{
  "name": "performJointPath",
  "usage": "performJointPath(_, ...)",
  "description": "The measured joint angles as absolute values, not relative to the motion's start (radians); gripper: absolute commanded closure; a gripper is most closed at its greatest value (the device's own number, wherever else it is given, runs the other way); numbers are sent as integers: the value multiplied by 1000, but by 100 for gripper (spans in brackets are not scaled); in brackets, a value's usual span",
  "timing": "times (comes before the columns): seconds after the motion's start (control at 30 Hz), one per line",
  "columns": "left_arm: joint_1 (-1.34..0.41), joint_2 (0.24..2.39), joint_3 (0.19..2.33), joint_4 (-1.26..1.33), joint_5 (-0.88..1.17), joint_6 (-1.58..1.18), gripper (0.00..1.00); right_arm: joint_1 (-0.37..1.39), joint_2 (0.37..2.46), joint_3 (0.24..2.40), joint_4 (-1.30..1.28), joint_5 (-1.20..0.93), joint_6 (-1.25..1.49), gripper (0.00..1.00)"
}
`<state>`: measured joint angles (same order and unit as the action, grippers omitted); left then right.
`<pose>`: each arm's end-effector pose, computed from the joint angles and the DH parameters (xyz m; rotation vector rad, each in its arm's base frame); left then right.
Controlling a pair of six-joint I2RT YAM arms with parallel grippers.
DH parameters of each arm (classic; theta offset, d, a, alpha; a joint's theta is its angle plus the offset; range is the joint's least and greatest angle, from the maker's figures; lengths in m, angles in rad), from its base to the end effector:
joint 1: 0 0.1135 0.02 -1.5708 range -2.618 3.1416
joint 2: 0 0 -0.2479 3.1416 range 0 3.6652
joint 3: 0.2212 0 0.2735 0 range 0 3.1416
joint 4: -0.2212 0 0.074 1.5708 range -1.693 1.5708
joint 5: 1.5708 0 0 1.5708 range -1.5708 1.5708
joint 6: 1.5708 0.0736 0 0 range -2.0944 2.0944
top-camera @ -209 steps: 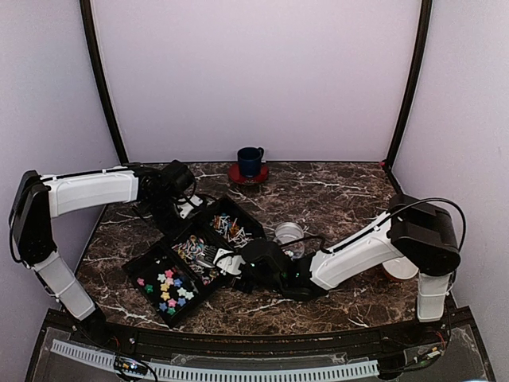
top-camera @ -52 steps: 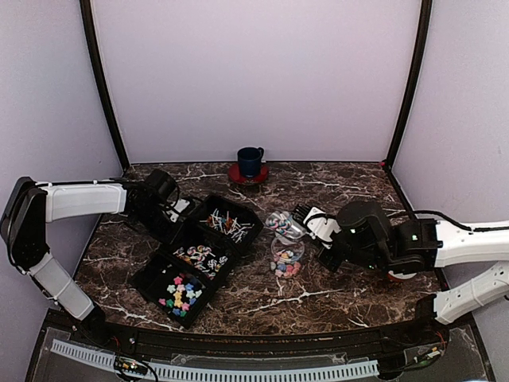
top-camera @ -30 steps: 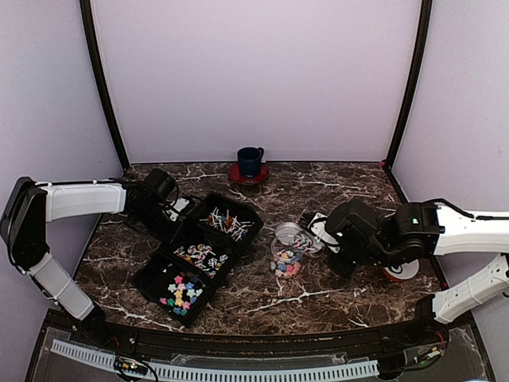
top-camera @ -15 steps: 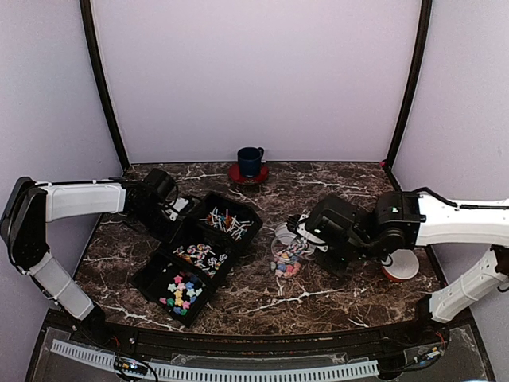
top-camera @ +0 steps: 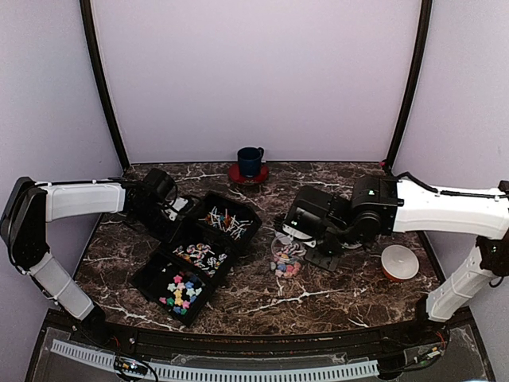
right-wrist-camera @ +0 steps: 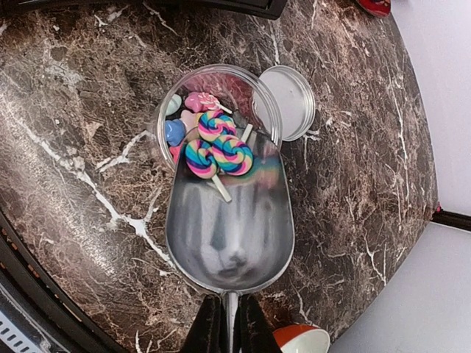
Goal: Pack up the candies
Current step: Place the fake candies in the packing bottle, then move the packing bottle to the center of the board.
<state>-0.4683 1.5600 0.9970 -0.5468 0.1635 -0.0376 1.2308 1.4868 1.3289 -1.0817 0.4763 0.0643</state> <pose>0.2982 -0.1643 0.1384 0.6304 2.6377 -0.3743 0.1377 0.2881 0.2460 -1.3364 2.2158 -0.2399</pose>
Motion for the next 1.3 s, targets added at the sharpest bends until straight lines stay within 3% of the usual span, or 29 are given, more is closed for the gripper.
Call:
performJointPath(0.63, -463, 1555, 992, -546, 163, -38, 100, 1232, 1597, 1454, -1177, 452, 35, 100)
performJointPath(1.3, -463, 1555, 992, -546, 167, -38, 100, 1177, 1738, 1519, -1091, 638, -27, 100)
